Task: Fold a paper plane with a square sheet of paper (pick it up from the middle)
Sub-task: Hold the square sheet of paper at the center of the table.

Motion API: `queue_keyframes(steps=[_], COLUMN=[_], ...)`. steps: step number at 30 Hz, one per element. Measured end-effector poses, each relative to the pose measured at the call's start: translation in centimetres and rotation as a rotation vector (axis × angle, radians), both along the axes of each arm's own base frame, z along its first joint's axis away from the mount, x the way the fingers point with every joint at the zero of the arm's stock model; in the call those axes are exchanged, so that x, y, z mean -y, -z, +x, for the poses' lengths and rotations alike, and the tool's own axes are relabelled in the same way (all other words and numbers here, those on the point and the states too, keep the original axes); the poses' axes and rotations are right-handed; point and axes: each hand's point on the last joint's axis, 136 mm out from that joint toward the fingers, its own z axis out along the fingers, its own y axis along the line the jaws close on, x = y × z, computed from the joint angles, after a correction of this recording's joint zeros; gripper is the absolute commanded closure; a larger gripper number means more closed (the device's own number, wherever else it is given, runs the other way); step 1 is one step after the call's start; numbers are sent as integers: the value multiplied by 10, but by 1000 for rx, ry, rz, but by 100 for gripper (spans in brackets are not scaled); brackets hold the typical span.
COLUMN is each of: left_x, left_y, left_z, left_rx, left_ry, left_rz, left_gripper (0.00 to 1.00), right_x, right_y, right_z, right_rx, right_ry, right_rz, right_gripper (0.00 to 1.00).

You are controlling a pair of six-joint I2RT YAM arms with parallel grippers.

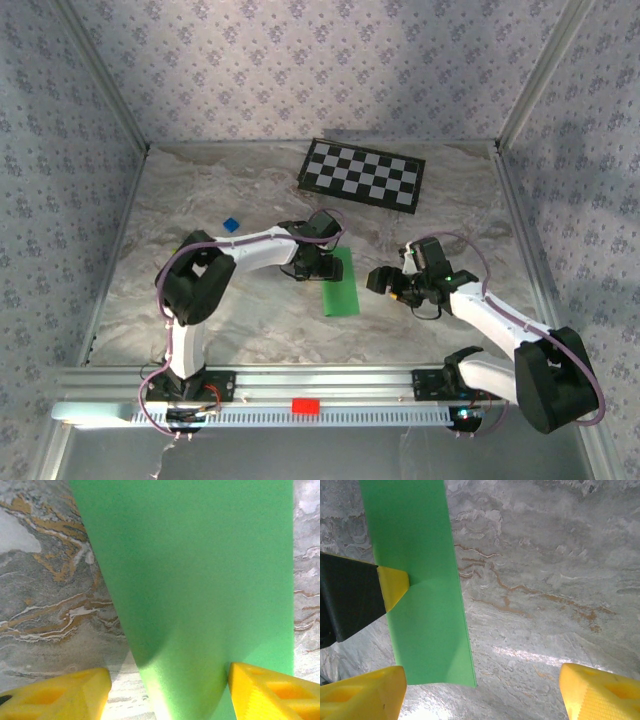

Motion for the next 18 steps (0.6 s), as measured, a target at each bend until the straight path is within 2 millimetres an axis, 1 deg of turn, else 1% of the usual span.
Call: queue_keyframes(steps=[13, 18], left_x=[0, 0], left_y=[2, 1], left_z=[-1, 0], left_rx=[-4, -7], left_ry=[20, 19], left_rz=[29, 31], left_gripper=[35, 34], right_x=[-3, -4], right_y=[-3, 0], right_z=[2, 0], right_rx=[7, -4], right_ry=[-9, -15], right_rz=[2, -2], right_gripper=[19, 19])
